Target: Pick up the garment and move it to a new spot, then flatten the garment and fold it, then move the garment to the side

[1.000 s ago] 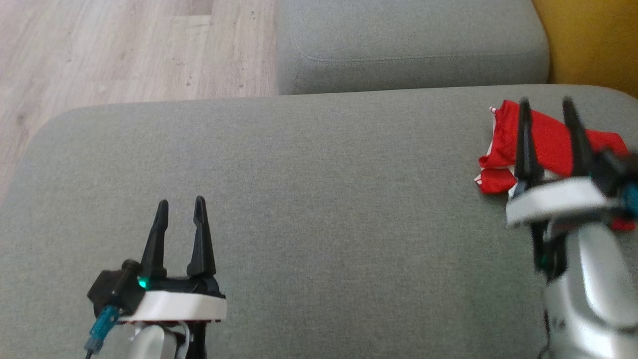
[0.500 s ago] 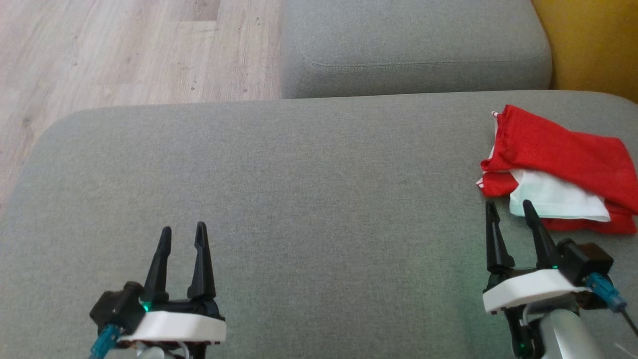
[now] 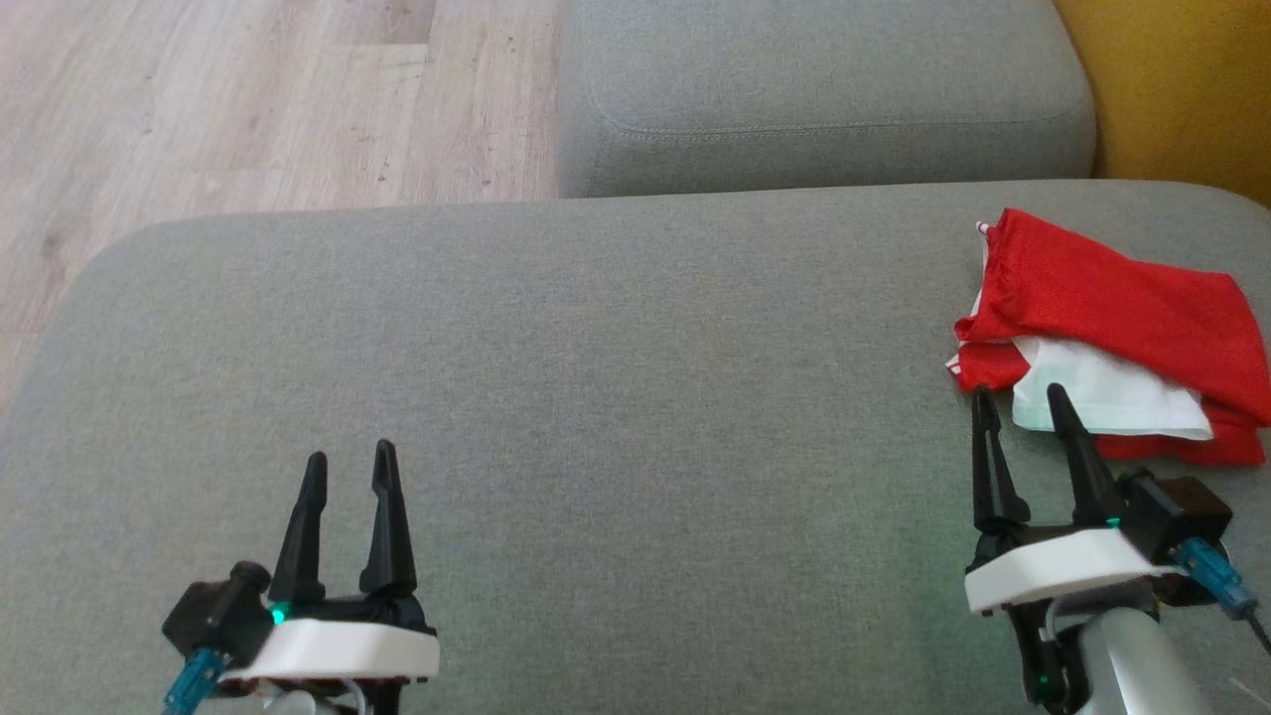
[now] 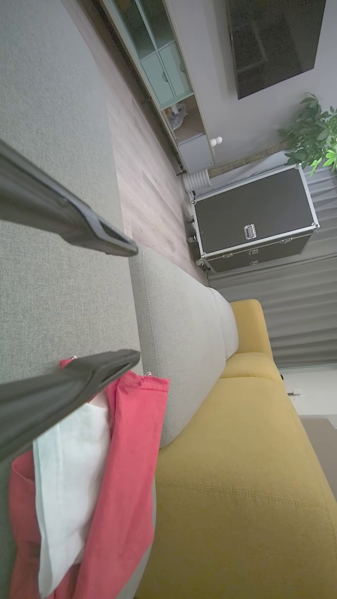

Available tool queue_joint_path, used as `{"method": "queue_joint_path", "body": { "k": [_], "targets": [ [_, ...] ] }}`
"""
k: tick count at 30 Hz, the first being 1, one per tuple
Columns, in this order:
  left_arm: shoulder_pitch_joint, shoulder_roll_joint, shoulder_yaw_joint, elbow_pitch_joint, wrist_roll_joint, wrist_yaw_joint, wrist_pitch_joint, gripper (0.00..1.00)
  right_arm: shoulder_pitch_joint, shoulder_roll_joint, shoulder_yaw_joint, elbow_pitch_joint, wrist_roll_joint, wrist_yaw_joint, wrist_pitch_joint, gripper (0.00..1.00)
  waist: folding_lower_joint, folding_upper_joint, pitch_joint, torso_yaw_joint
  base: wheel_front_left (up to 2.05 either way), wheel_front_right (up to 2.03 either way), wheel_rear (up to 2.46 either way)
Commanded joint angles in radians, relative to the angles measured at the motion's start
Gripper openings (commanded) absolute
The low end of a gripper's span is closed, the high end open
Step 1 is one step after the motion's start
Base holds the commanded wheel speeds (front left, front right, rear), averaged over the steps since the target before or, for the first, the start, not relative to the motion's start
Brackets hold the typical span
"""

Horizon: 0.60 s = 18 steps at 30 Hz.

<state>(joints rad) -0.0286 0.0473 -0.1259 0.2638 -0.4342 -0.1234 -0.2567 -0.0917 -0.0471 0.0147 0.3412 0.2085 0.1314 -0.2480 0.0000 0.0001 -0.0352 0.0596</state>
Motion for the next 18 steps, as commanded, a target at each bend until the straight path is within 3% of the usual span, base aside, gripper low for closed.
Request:
{"method": "queue_joint_path", "body": {
  "k": [1, 11, 12, 18],
  "targets": [
    [-0.033, 0.003, 0.039, -0.029, -0.010, -0.001, -0.005, 1.00, -0.040, -0.003, 0.019, -0.037, -0.002, -0.001, -0.014, 1.00, 0.0000, -0.0001, 0.000, 0.000, 0.00, 0.00, 0.00],
    [-0.032, 0.003, 0.050, -0.031, -0.017, 0.017, -0.005, 1.00, -0.036, -0.003, 0.026, -0.033, 0.000, -0.001, -0.014, 1.00, 0.0000, -0.0001, -0.001, 0.004, 0.00, 0.00, 0.00],
    [0.000, 0.000, 0.010, 0.000, -0.016, 0.012, 0.000, 0.00, 0.000, 0.000, 0.003, -0.001, 0.000, 0.000, 0.000, 0.00, 0.0000, -0.0001, -0.001, 0.004, 0.00, 0.00, 0.00],
    [0.035, -0.001, 0.006, 0.068, -0.036, 0.011, 0.005, 0.00, 0.035, 0.002, 0.003, 0.068, 0.015, 0.000, 0.007, 0.00, 0.0000, -0.0001, -0.001, 0.004, 0.00, 0.00, 0.00]
  ]
}}
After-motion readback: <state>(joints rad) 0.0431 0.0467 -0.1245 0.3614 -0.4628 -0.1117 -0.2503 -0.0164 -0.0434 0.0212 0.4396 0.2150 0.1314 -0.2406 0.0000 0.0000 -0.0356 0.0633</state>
